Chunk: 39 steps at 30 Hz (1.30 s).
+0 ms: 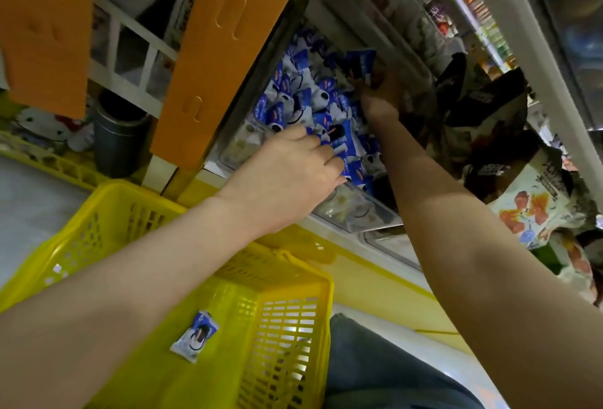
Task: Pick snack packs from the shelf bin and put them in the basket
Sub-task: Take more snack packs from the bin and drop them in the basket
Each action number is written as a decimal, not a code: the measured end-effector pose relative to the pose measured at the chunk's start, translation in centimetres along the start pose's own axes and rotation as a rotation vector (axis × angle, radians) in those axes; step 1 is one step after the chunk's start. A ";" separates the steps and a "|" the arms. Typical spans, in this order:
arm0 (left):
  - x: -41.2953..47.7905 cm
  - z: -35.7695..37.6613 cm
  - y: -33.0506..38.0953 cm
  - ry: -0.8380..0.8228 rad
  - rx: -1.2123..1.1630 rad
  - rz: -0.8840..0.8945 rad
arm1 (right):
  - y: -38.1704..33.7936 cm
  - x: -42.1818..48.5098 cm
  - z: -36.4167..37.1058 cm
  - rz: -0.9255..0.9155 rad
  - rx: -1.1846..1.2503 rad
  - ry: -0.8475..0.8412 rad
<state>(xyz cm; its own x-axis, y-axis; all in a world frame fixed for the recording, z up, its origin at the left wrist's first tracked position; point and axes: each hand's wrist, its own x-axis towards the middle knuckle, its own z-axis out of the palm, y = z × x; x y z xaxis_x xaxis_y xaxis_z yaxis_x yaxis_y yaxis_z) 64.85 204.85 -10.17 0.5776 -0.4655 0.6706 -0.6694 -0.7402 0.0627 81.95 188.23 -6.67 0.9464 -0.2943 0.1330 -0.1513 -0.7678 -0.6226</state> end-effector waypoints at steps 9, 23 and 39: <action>0.1 -0.1 0.1 0.025 0.003 0.003 | -0.4 0.8 -1.0 -0.077 -0.395 -0.343; 0.1 -0.6 0.2 -0.029 -0.036 -0.044 | 0.3 0.7 -2.1 0.139 -0.096 -0.120; -0.1 -2.6 1.9 -0.080 -0.383 -0.248 | -2.9 -11.4 -7.2 -0.352 0.130 0.340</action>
<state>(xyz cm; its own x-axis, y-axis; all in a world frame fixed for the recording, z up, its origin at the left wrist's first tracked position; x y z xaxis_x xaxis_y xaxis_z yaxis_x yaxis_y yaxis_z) 62.33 204.70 -8.20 0.7663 -0.3442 0.5425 -0.6221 -0.6082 0.4929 69.58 189.70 -0.79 0.7841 -0.2155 0.5820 0.2177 -0.7827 -0.5831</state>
